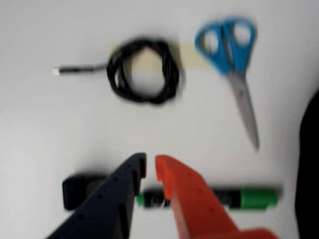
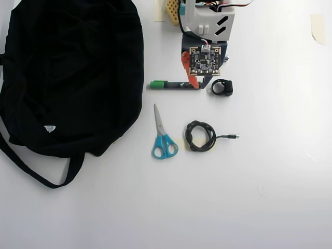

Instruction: Put the green marker into the black bag

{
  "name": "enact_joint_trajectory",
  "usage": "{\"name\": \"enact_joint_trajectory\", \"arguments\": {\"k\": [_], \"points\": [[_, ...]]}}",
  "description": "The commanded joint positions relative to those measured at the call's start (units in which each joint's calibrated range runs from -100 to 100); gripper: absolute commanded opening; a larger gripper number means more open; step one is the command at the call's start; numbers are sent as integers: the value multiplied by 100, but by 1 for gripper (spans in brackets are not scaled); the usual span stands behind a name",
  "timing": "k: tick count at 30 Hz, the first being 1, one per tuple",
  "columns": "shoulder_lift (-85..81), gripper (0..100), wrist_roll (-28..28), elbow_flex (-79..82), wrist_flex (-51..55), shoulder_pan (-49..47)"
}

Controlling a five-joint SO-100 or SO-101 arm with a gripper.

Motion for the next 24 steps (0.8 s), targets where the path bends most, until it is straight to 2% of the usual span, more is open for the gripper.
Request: {"name": "enact_joint_trajectory", "arguments": {"k": [1, 8, 15, 24], "points": [[-170, 2, -42, -261, 303, -72], [-170, 2, 10, -117, 432, -304], [-170, 2, 5, -171, 1233, -364], [-170, 2, 10, -99, 1759, -334]]}}
